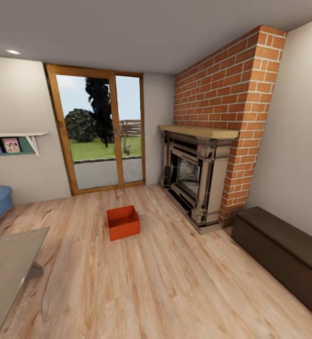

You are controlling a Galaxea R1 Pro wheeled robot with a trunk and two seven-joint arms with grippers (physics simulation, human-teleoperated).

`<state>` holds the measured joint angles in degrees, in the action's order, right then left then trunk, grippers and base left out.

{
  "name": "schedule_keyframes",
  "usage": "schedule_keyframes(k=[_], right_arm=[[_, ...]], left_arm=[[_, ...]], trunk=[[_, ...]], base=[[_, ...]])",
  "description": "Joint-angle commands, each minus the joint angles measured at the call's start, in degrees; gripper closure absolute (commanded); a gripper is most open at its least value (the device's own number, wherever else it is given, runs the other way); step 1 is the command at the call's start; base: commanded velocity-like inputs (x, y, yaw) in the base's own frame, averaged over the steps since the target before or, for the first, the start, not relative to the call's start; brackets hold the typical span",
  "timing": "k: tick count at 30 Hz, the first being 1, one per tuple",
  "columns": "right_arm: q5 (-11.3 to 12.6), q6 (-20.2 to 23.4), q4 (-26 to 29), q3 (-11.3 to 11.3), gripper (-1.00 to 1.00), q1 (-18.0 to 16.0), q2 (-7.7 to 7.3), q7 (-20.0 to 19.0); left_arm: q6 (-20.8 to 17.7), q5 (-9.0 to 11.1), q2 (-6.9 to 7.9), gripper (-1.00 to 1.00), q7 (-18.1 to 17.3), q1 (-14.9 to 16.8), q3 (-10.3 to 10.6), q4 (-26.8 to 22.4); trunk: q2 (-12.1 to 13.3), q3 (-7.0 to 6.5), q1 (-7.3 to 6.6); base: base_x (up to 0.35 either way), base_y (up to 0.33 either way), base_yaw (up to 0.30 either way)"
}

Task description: Move the two storage containers from the living room to the garage. In the garage, place one container on the floor and stack the other container on top of it (either order is fine).

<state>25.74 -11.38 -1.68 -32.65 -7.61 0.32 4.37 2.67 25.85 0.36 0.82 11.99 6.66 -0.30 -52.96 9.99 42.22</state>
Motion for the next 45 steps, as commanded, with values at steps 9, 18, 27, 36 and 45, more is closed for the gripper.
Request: schedule_keyframes(k=[9,18,27,36,45], right_arm=[[0.5,-0.3,-0.2,-0.5,-1.0,-0.1,0.03,0.0],[0.5,-0.2,-0.2,-0.5,-1.0,0.0,0.03,0.0],[0.5,-0.2,-0.2,-0.5,-1.0,0.0,0.03,0.0],[0.5,-0.2,-0.2,-0.5,-1.0,-0.1,-0.05,-0.2],[0.5,-0.3,-0.2,-0.5,-1.0,0.0,-0.06,-0.2]], left_arm=[[0.1,0.4,-0.01,-1.0,0.1,0.1,0.5,0.0],[0.1,0.4,-0.01,-1.0,0.1,0.0,0.5,0.0],[0.1,0.4,-0.01,-1.0,0.1,0.1,0.5,0.0],[0.2,0.4,-0.01,-1.0,0.1,0.1,0.5,0.0],[0.2,0.4,-0.01,-1.0,0.1,0.1,0.5,0.0]], trunk=[[0.0,0.08,0.04],[0.0,0.08,0.04],[0.0,0.08,0.04],[0.0,0.08,0.04],[0.0,0.08,0.04]], base=[[0.323,0.0,0.221],[0.323,0.0,0.144],[0.323,0.0,0.124],[0.323,0.0,0.081],[0.323,0.0,0.001]])
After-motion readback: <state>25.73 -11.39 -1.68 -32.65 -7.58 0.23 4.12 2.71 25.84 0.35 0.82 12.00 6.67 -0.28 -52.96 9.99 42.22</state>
